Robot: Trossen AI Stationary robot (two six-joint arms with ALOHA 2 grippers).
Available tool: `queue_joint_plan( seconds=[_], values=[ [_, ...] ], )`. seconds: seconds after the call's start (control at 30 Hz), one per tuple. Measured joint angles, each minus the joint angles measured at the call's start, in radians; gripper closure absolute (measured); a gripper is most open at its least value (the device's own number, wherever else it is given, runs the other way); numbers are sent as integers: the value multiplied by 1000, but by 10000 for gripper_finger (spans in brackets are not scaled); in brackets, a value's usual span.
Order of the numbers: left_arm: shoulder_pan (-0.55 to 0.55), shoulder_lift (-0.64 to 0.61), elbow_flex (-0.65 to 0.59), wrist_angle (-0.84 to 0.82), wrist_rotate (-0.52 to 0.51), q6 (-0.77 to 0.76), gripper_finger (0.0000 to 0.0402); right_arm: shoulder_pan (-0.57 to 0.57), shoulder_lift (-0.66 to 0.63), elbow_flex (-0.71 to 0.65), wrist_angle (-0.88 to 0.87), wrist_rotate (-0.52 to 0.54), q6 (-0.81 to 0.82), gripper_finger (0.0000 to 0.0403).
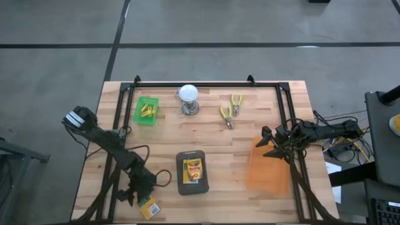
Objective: Pick & Place School Supplies
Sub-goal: Put the yellow crayon box into the black bin
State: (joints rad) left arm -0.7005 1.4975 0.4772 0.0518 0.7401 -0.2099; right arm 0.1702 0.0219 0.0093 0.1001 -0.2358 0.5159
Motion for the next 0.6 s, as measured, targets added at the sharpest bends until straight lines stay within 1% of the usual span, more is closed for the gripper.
queue_joint_plan(
  seconds=[0.13, 0.27, 0.37, 0.6],
  values=[
    [7, 42, 20, -6, 8, -10, 209, 0, 0, 0, 0, 0, 0, 138],
    [29, 35, 22, -9, 6, -51, 209, 0, 0, 0, 0, 0, 0, 135],
    [48, 21, 21, -11, -19, -93, 209, 0, 0, 0, 0, 0, 0, 138],
    [99, 21, 13, -23, -38, -231, 209, 0, 0, 0, 0, 0, 0, 145]
  ],
)
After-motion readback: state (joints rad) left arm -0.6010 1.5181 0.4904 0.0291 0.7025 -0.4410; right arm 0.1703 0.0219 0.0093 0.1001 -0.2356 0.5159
